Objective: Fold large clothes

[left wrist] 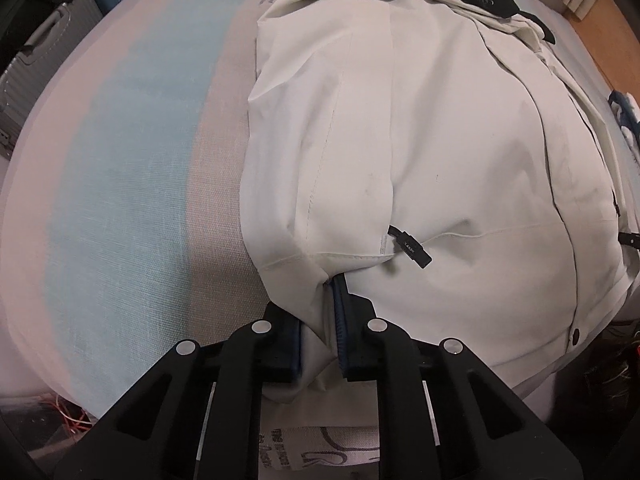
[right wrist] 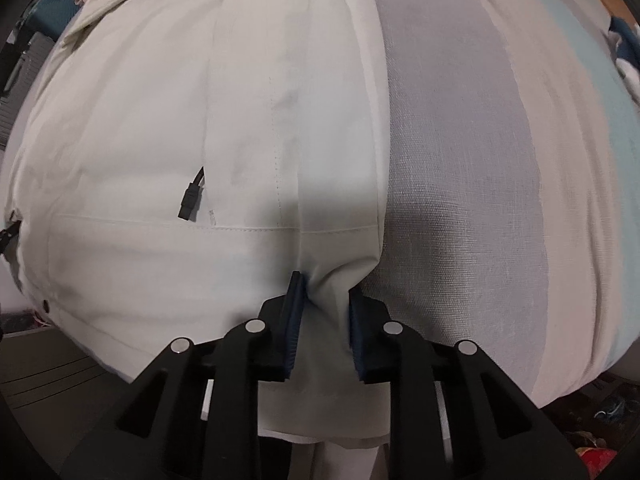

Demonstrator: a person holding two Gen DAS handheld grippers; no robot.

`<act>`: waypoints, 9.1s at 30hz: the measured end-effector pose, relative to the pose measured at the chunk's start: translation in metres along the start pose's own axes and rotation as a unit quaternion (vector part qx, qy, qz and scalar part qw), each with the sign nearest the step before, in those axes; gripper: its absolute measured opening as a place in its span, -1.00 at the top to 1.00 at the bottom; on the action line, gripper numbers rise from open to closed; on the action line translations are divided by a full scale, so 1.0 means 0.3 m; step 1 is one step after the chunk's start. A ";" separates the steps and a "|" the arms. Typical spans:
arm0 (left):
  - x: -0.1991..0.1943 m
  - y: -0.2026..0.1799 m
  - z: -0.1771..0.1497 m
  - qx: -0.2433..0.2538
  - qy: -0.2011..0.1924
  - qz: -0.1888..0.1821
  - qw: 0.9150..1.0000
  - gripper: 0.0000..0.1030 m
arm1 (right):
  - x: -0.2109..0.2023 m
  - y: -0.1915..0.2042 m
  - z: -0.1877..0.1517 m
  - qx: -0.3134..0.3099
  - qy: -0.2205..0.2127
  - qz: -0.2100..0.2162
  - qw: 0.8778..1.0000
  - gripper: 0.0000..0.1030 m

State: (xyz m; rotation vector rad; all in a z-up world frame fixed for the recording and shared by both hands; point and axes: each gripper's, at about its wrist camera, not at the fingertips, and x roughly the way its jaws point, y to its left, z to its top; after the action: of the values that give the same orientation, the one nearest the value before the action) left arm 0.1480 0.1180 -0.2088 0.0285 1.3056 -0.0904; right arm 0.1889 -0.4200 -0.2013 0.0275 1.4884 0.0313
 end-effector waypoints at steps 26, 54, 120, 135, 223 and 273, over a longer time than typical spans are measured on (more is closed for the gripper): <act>-0.265 -0.056 0.143 0.005 0.044 -0.009 0.999 0.89 | -0.180 0.159 -0.055 -0.060 0.010 -0.029 0.998 0.93; -0.569 -0.114 0.455 -0.024 0.026 0.022 0.999 0.91 | -0.476 0.042 0.208 -0.051 0.018 0.051 0.997 0.93; -0.084 0.033 1.749 0.026 0.051 0.008 0.998 0.92 | -0.352 -0.043 1.518 0.007 -0.053 -0.015 0.998 0.94; 0.152 0.056 1.883 0.012 0.047 0.017 0.999 0.91 | -0.161 -0.060 1.651 0.019 -0.048 -0.039 0.998 0.93; 0.475 -0.478 1.680 0.098 -0.105 -0.039 0.989 -0.90 | 0.255 0.385 1.561 -0.041 -0.125 -0.031 0.991 -0.63; 0.453 0.316 1.566 0.023 0.037 -0.239 0.970 -0.88 | 0.221 0.762 1.501 -0.041 -0.136 -0.011 0.990 -0.77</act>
State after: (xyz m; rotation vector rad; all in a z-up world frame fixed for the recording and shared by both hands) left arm 0.6431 0.1716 -0.2194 -0.2477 1.3634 -0.5350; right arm 0.6421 -0.1887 -0.2218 -0.0502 1.2135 0.0675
